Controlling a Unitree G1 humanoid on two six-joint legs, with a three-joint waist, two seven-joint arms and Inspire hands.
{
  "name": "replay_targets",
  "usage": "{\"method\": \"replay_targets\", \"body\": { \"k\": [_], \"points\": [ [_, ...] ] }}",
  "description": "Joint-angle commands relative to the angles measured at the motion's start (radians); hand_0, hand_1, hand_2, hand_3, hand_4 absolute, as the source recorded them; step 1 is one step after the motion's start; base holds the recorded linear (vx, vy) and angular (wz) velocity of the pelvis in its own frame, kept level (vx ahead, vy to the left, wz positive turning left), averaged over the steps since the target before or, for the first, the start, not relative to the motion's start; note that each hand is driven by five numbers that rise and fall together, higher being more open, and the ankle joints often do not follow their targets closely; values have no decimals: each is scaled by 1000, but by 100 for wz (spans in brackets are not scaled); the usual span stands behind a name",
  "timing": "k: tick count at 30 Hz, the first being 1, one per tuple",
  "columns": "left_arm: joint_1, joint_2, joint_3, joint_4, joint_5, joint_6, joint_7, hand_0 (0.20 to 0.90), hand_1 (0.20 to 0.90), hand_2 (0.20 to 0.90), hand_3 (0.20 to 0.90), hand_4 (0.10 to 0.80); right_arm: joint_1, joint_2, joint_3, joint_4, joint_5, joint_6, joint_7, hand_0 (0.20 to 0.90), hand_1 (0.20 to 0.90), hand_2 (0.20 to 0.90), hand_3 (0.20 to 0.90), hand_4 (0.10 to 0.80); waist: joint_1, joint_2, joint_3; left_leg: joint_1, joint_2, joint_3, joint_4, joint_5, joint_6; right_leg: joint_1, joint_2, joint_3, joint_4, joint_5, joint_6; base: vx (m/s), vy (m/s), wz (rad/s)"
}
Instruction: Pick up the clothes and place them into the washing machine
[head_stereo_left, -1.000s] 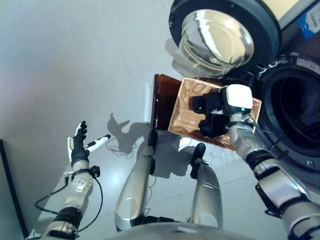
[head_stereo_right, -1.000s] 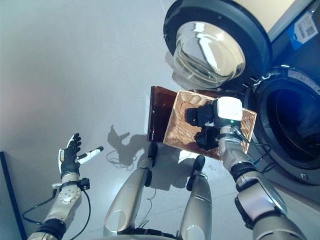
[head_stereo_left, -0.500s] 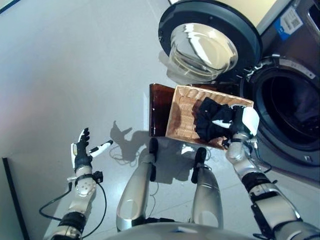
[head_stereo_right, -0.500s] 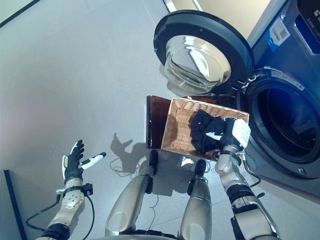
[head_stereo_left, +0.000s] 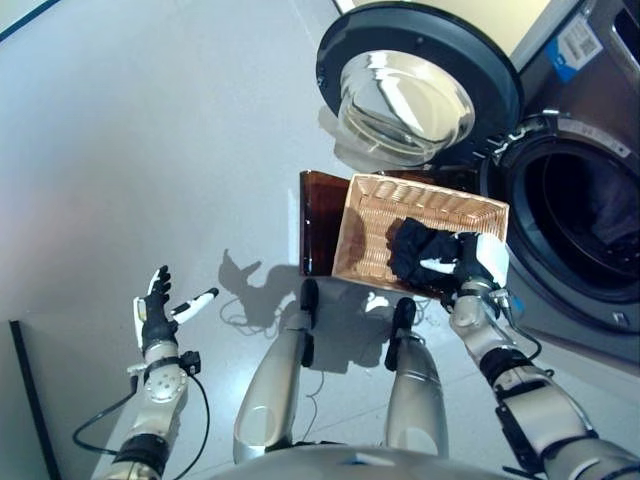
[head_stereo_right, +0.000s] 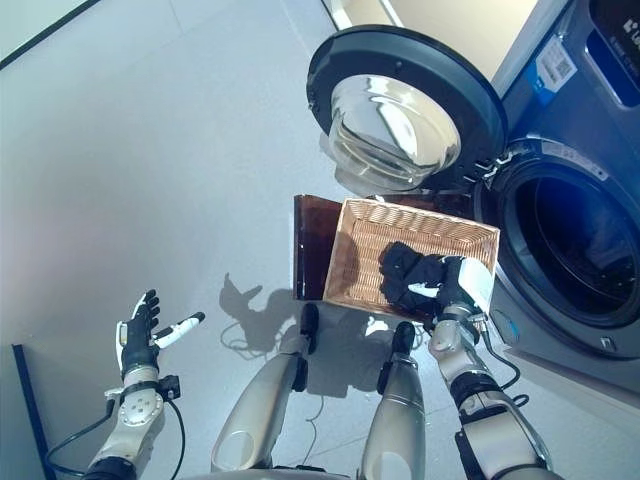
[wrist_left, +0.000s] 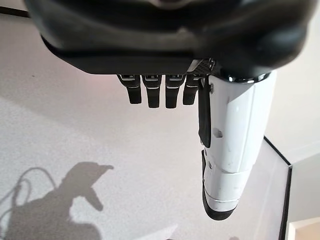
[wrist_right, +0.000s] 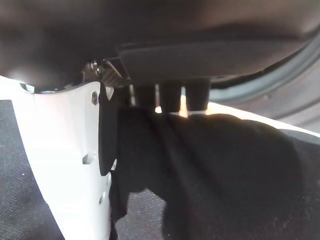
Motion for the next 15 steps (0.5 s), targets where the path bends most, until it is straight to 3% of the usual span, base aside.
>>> {"method": "replay_targets", "body": {
  "k": [1,2,13,15],
  "points": [
    [31,45,38,-10,1,-30,33,900,900,900,900,800,-28,-13,29,-18,-29,-16,-31,496,496,496,496,512,10,-15,-33,-66,-33,-15,37,-30,-33,29,30,-27,-56,2,-39,0,0,0],
    [38,47,38,-19,5,-29,35,900,900,900,900,800,-24,-12,27,-18,-33,-14,-38,200,200,200,200,300,10,-16,-34,-66,-33,-14,37,-31,-32,28,30,-27,-56,3,-39,0,0,0],
    [25,50,38,-11,13,-27,43,900,900,900,900,800,-35,-19,22,-26,-35,-5,-48,200,200,200,200,300,10,-19,-45,-71,-37,-8,37,-34,-28,19,25,-16,-57,13,-37,-2,3,0],
    [25,50,38,-12,10,-27,39,900,900,900,900,800,-44,-20,25,-13,-33,-2,-45,400,400,400,400,443,11,-20,-48,-71,-38,-6,38,-35,-28,20,24,-16,-60,15,-36,0,0,0]
  ]
}}
